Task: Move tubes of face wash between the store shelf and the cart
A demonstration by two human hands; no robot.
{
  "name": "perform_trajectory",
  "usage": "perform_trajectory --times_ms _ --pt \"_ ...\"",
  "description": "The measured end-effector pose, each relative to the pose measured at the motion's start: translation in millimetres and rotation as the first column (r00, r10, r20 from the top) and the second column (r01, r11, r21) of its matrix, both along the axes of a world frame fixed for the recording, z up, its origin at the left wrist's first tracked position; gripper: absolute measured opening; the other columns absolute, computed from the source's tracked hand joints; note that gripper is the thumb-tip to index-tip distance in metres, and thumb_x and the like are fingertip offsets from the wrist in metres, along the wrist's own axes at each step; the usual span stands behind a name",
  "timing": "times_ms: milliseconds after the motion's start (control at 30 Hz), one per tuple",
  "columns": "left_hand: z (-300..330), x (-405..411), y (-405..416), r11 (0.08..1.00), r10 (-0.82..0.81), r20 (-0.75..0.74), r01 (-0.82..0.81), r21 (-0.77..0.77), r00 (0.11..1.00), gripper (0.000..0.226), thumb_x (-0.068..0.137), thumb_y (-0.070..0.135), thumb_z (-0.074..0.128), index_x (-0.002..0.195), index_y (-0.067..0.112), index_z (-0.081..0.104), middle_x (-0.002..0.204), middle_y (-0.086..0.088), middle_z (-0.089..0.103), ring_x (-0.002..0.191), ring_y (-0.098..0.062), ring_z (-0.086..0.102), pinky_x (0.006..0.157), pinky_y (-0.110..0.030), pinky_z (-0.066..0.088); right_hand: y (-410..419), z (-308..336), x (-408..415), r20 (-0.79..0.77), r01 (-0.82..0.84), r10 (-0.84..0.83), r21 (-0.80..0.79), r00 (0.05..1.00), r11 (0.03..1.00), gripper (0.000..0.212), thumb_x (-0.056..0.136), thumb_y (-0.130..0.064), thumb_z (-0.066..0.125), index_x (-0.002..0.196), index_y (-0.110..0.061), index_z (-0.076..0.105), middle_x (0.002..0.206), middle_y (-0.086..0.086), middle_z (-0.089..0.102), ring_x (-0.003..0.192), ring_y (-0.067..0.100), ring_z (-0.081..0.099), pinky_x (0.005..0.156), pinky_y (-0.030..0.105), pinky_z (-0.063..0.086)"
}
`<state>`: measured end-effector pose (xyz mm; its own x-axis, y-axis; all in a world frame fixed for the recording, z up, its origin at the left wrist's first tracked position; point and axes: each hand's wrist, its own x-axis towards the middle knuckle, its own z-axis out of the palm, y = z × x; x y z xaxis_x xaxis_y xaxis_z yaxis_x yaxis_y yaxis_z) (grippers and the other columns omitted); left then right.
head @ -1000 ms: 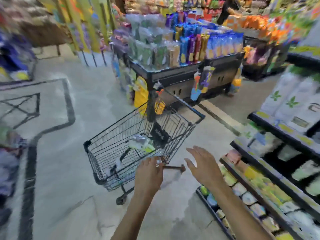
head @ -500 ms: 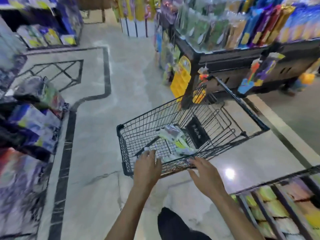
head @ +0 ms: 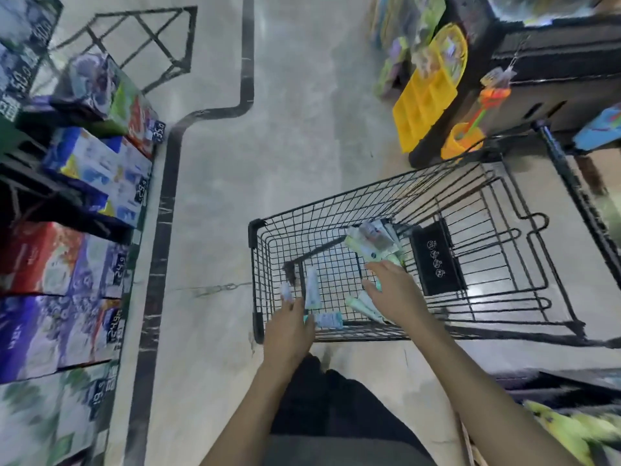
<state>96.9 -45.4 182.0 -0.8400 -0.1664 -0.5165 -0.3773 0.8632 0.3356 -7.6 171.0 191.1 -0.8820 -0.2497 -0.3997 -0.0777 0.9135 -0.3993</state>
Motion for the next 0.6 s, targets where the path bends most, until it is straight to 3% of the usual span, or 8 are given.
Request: perform_trajectory --times_ms 200,333,433,533,600 --pt "-64 -51 -14 0.994 0.056 0.153 -0.070 0.087 0.987 0.035 0.104 0.034 0.048 0.127 0.008 0.055 0.118 -0.015 0.064 0.105 -0.034 0.060 0.079 -0.041 0.049 -22 -59 -65 0.144 0.012 -0.022 0.070 0.989 0.998 0.046 0.103 -0.040 0.055 0.146 -0.024 0.052 0.149 0.003 0.054 0.132 0.026 0.053 0.108 0.045 0.043" --pt "-107 -84 -19 0.980 0.097 0.256 -0.137 0.142 0.962 0.018 0.101 0.021 0.051 0.111 0.009 0.057 0.106 -0.012 0.066 0.085 -0.026 0.055 0.066 -0.036 0.041 -20 -110 -101 0.219 0.066 -0.086 0.098 0.972 0.993 0.050 0.102 -0.040 0.057 0.146 -0.017 0.052 0.146 0.011 0.055 0.130 0.032 0.054 0.105 0.047 0.048" --pt "-143 -102 -19 0.965 0.132 0.333 -0.198 0.171 0.934 0.019 0.100 0.017 0.056 0.117 0.008 0.059 0.107 -0.007 0.065 0.094 -0.027 0.061 0.070 -0.036 0.042 -13 -156 -120 0.253 0.073 -0.105 0.134 0.962 0.988 0.047 0.099 -0.034 0.061 0.141 -0.013 0.053 0.136 0.018 0.061 0.122 0.036 0.059 0.094 0.046 0.052" --pt "-182 -118 -19 0.944 0.190 0.411 -0.282 0.174 0.892 0.028 0.101 0.016 0.058 0.128 0.007 0.056 0.119 -0.009 0.064 0.100 -0.026 0.060 0.078 -0.035 0.046 -6 -203 -141 0.273 0.092 -0.129 0.146 0.953 0.985 0.049 0.098 -0.030 0.062 0.143 -0.014 0.050 0.138 0.017 0.059 0.122 0.035 0.059 0.091 0.043 0.049" --pt "-216 -128 -21 0.930 0.228 0.439 -0.328 0.166 0.869 0.032 0.101 0.016 0.056 0.131 0.006 0.053 0.122 -0.010 0.065 0.102 -0.028 0.064 0.085 -0.042 0.055 0 -239 -155 0.285 0.076 -0.117 0.153 0.951 0.985 0.051 0.098 -0.027 0.063 0.145 -0.011 0.049 0.137 0.019 0.059 0.123 0.037 0.058 0.092 0.043 0.049"
